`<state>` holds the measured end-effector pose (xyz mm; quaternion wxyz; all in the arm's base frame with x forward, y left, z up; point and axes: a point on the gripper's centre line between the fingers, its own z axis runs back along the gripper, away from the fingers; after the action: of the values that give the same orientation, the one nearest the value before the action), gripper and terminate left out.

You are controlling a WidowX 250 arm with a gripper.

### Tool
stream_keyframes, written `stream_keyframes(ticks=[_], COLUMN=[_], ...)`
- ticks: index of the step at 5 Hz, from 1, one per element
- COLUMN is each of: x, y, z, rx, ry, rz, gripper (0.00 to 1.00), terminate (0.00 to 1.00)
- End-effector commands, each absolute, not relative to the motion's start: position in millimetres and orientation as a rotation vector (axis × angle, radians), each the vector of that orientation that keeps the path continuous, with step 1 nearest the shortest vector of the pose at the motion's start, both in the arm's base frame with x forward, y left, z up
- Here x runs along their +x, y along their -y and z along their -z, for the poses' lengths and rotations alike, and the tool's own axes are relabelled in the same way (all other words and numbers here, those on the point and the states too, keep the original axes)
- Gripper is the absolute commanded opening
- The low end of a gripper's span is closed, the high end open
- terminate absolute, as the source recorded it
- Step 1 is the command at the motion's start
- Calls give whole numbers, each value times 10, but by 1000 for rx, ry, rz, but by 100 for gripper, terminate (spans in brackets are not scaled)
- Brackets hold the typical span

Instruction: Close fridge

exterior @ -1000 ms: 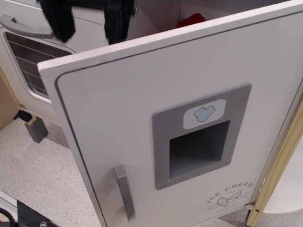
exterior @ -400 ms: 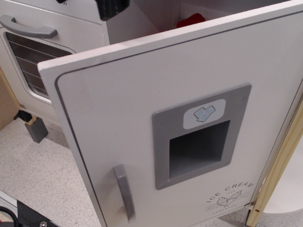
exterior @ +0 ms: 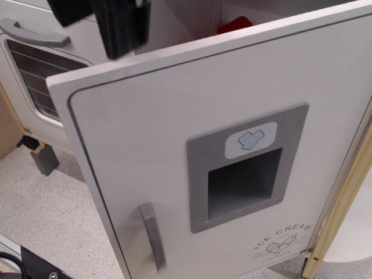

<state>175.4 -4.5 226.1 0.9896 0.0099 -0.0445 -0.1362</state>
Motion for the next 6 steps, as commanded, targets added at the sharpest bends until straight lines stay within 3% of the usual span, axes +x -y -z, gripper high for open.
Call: stream_keyframes(ticks=[1,4,6], x=[1802,2155,2162], y=[-35,-184,-189], z=[-2189,-2227,-2367], rx=[85,91,62], ry=[122,143,162], rz=[253,114,54], gripper=[100,100,100], terminate=[0,0,0])
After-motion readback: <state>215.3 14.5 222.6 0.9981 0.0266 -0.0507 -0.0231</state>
